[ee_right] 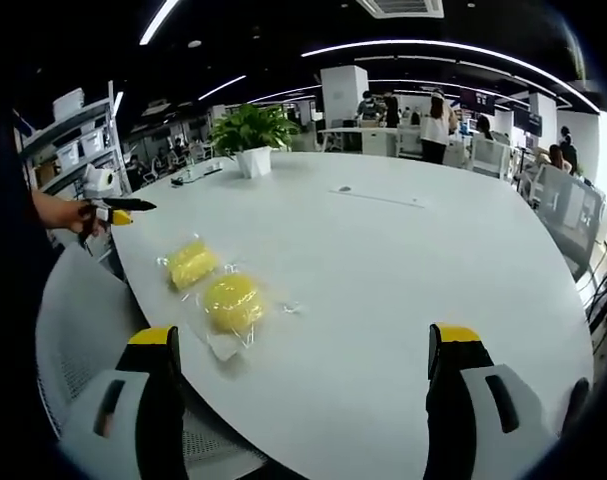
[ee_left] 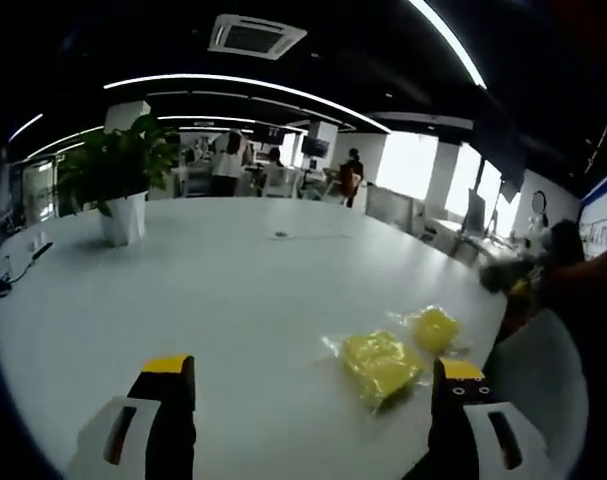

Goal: Compare the silicone blocks by pressing each to a similar depth, holding the contact briefly, and releasing to observe deformation and rebound differences across the visible hardness samples.

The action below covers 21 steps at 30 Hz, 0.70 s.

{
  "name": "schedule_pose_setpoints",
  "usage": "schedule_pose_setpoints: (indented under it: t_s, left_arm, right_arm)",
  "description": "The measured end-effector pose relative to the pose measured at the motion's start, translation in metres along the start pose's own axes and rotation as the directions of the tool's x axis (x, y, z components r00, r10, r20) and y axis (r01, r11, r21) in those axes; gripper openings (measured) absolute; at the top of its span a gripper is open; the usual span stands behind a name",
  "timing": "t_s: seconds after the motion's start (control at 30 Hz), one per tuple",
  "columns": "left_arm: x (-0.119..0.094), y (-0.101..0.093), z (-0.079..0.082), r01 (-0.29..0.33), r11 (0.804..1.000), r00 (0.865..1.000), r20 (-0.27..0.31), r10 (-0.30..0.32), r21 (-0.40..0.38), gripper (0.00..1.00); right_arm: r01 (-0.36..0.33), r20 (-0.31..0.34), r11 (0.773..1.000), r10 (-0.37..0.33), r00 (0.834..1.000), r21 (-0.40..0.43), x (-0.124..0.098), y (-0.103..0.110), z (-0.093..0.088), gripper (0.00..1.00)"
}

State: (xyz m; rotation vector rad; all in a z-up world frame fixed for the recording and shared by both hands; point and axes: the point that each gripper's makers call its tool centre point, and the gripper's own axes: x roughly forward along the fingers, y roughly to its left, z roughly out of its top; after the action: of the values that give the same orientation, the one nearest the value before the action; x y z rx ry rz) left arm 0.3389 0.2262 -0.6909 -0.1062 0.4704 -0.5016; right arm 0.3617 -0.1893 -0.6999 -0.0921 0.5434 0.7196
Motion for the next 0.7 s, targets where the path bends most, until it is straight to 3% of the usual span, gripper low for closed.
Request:
schedule_pose_setpoints:
  t_s: [0.3,0.7]
  left_arm:
    - [-0.016,-0.001,0.005,-0.027,1.000,0.999,0.016,0.027,-0.007,1.00]
    - [-0.013,-0.006,0.010,-0.018,1.000,1.000,0.012,0.018,-0.022,1.00]
  right_arm:
    - [-0.007,-0.017,1.000,0.008,1.000,0.008,0.009,0.003,-0.008,0.97]
    - [-0.001,-0.016,1.000,0.001,1.000,0.024,0.009,0.001,-0.008,0.96]
